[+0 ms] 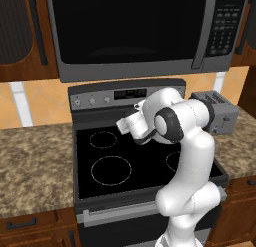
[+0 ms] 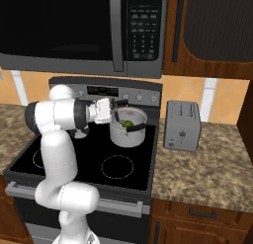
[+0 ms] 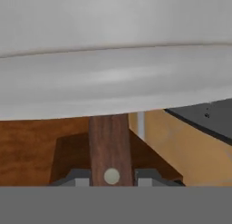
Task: Put the lime and garlic in the pot. Retrieve the spatula and lightly stir the vegetables in the pot.
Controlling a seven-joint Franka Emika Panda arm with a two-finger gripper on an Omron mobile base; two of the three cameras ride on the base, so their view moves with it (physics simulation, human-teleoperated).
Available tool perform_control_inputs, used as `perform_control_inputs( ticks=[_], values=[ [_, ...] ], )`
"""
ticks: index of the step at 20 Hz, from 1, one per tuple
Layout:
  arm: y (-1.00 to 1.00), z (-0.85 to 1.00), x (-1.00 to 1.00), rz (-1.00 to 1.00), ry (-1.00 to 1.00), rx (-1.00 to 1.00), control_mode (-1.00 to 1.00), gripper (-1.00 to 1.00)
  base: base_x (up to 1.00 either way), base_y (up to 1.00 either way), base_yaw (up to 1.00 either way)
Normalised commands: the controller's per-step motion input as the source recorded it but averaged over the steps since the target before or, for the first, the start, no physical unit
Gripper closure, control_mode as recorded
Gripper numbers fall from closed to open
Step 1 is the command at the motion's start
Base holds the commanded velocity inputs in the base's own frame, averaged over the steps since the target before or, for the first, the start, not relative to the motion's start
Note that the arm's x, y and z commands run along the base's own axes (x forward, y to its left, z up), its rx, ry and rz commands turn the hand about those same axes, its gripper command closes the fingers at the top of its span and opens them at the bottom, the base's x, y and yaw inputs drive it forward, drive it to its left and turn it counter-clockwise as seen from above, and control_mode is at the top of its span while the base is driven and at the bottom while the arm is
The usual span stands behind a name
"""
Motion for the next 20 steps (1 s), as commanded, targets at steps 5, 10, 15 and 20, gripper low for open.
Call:
perform_control_inputs(
  ticks=[5,10,15,20],
  values=[
    [0.0,0.02,0.38,0.13,-0.01,0.16,-1.0,1.0,0.0,0.0,0.0],
    [-0.36,0.01,-0.07,-0.02,-0.05,0.07,-1.0,1.0,0.0,0.0,0.0],
    [-0.21,0.0,0.0,0.0,-0.02,0.0,-1.0,1.0,0.0,0.0,0.0],
    [-0.09,0.01,0.08,0.0,-0.01,0.0,-1.0,1.0,0.0,0.0,0.0]
  ],
)
